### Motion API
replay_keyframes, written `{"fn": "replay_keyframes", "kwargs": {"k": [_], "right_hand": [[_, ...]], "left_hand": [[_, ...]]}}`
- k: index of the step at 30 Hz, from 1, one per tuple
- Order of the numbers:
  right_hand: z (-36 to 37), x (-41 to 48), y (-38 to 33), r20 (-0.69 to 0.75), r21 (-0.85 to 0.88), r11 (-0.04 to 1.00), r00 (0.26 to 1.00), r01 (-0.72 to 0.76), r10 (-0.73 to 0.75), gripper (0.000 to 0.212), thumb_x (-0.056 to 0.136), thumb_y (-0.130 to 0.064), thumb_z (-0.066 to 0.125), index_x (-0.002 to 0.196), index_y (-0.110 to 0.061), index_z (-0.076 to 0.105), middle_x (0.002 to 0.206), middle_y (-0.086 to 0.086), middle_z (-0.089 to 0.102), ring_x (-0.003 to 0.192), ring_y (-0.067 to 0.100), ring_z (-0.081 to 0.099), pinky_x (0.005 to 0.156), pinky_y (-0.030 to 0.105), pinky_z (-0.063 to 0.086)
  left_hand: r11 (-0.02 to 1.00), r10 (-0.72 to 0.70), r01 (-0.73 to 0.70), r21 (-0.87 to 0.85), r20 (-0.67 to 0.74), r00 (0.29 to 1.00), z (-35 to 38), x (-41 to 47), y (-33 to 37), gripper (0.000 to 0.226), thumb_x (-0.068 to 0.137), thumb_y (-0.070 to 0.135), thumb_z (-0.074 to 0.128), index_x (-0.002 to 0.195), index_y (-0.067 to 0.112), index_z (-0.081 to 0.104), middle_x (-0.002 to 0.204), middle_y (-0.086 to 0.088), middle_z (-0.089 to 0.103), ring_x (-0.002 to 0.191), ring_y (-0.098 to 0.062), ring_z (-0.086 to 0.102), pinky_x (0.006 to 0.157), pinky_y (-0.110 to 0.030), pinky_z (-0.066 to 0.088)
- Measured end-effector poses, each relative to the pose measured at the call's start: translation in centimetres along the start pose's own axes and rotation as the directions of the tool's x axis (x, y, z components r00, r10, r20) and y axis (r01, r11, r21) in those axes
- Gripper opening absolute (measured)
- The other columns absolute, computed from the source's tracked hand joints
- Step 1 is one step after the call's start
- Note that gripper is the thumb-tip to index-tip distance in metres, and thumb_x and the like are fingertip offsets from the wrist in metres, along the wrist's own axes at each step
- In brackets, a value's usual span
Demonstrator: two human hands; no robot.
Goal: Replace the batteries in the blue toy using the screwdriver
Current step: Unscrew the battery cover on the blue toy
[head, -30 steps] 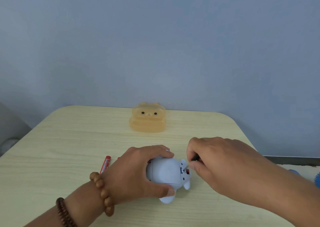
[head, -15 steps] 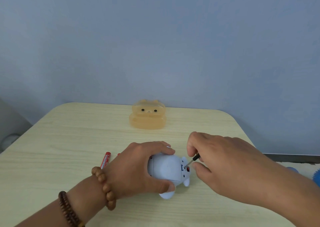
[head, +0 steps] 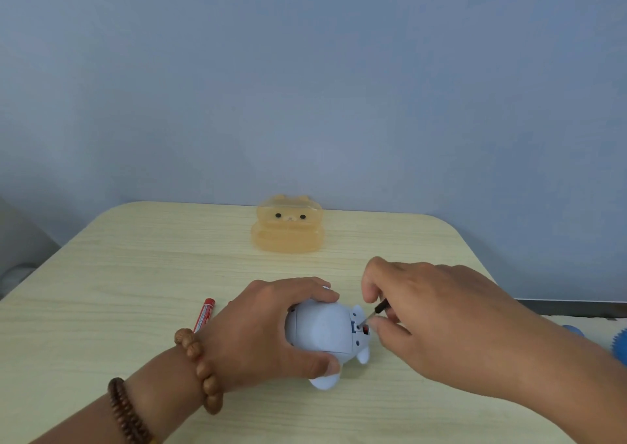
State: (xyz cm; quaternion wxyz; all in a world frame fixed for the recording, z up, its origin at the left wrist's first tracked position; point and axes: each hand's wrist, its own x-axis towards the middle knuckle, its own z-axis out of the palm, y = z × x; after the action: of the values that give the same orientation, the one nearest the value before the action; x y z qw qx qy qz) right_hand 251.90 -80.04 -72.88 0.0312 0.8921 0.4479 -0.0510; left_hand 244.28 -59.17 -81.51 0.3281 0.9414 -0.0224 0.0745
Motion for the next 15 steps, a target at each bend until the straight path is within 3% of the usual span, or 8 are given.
{"fn": "replay_keyframes", "kwargs": {"k": [3,8,12,15], "right_hand": [[0.14,0.23,-0.03,0.001,-0.045,0.999,1.0,0.014,-0.014,0.011,0.106,-0.04,0.036,0.097,-0.033,0.038,0.094,-0.011,0.061,0.084,0.017,0.061,0.075,0.036,0.05],[0.12,0.66,-0.14,-0.019,-0.164,0.986,1.0,-0.002,-0.001,0.04,0.104,-0.058,0.031,0.098,-0.026,0.053,0.087,-0.006,0.063,0.082,0.022,0.063,0.07,0.038,0.045],[0.13,0.17,-0.18,-0.014,-0.065,0.997,0.999,0.03,-0.031,0.02,0.103,-0.052,0.035,0.111,-0.035,0.043,0.097,-0.012,0.063,0.088,0.017,0.063,0.081,0.038,0.052],[0.17,0.12,-0.15,-0.014,-0.068,0.997,0.999,0.044,-0.045,0.014,0.104,-0.045,0.036,0.112,-0.035,0.041,0.105,-0.012,0.064,0.09,0.017,0.063,0.081,0.039,0.052]], "left_hand": [[1.0,0.001,-0.001,-0.007,0.001,1.0,0.02,0.07,0.0,0.073,0.06,0.064,0.081,0.126,0.049,0.052,0.136,0.038,0.047,0.122,0.018,0.046,0.101,-0.014,0.043],[1.0,0.005,-0.005,0.002,-0.002,1.0,0.01,0.0,0.07,0.072,0.06,0.061,0.083,0.125,0.05,0.053,0.135,0.039,0.047,0.122,0.02,0.044,0.096,-0.007,0.039],[1.0,0.002,-0.002,-0.003,-0.003,1.0,0.01,0.02,-0.04,0.072,0.061,0.062,0.082,0.126,0.05,0.053,0.135,0.039,0.047,0.121,0.021,0.044,0.096,-0.005,0.039],[1.0,-0.002,0.002,-0.009,-0.003,1.0,0.09,0.09,-0.18,0.073,0.06,0.064,0.081,0.125,0.052,0.051,0.135,0.039,0.047,0.121,0.018,0.045,0.1,-0.015,0.043]]}}
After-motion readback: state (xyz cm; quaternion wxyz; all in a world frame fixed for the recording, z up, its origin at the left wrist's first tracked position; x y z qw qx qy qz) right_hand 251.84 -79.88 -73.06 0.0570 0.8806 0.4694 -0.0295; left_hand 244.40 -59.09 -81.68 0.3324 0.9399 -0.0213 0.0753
